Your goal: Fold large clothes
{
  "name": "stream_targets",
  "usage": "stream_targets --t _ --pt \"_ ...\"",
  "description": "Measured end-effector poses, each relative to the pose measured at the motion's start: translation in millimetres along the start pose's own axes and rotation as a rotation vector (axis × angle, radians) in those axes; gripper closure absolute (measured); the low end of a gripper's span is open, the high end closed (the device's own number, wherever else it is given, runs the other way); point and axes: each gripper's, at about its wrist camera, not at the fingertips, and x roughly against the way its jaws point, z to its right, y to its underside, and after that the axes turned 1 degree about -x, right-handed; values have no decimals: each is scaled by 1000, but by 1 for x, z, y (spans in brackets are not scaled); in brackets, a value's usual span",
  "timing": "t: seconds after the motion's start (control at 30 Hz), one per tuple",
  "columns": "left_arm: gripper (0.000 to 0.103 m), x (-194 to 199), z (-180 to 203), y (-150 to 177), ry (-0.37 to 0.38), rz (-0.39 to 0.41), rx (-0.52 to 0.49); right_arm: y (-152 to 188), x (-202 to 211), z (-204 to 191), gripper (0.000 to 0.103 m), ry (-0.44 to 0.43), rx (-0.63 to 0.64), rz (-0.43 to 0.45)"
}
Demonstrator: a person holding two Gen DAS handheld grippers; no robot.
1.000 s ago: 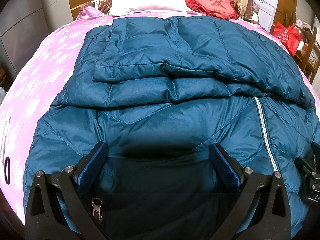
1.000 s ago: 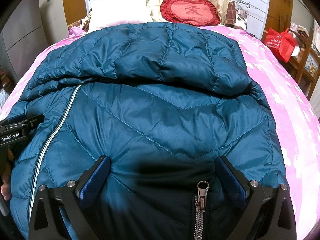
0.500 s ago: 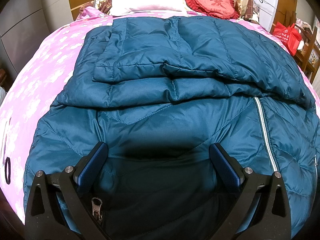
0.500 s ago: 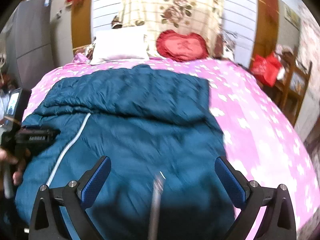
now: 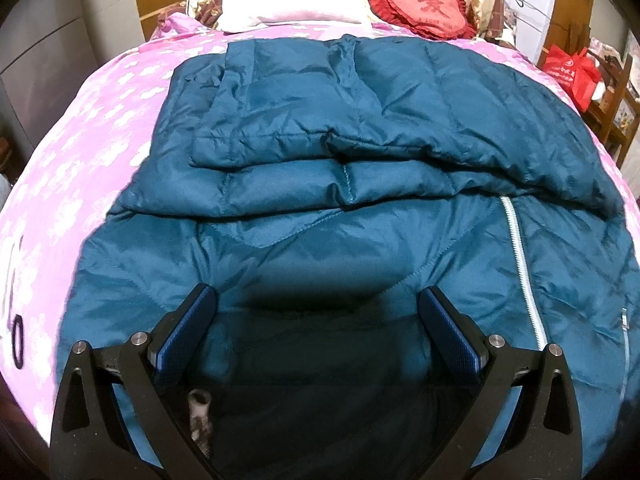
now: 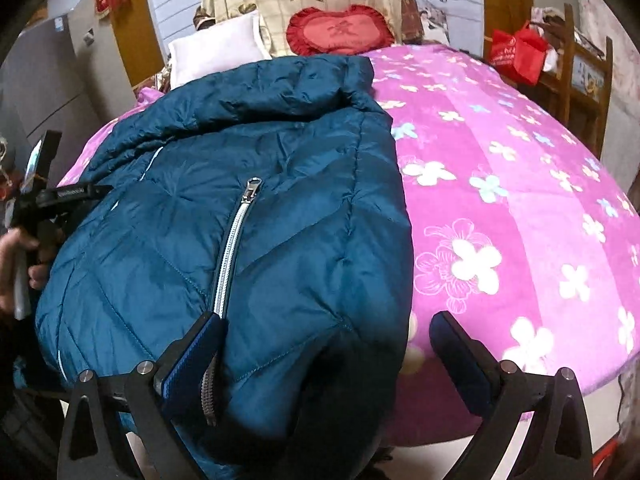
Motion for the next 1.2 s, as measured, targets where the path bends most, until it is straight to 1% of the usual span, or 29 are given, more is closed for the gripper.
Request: stream_targets --t 0.1,0.2,0.3,0.4,0.5,0.57,0.6,0.7,0.77,0.87,1.03,1.1,1.17,1.2 --pt "1 41 -12 -1 35 68 5 3 2 2 0 -6 8 14" --pt "1 79 -28 5 55 90 -30 8 6 5 0 -26 15 17" --pt "1 110 -50 21 18 104 -64 11 12 5 0 -104 4 18" --pt "1 129 -72 39 -32 114 -72 14 16 5 0 -170 -21 25" --pt "1 132 -95 60 -56 116 -31 18 20 6 0 -193 -56 38" --pt "1 127 -109 74 -45 91 20 23 24 6 0 -216 -87 53" --pt "1 124 -117 86 -24 80 50 26 25 4 0 -217 -85 58" --pt "1 115 -129 112 -11 61 66 36 32 -3 0 -198 -54 67" --pt "1 112 -137 134 -13 51 74 42 36 -4 0 -206 -73 72" --pt "1 112 -144 159 13 40 93 51 41 -6 0 -191 -117 74" --pt "1 116 -144 198 98 8 139 61 43 -10 0 -181 -126 49" --pt "1 119 -132 207 52 32 92 66 41 -11 1 -164 -123 26" --pt "1 116 -123 212 50 16 67 70 38 -10 2 -140 -134 0" --pt "1 115 -119 214 57 19 51 72 37 -9 3 -145 -146 -7"
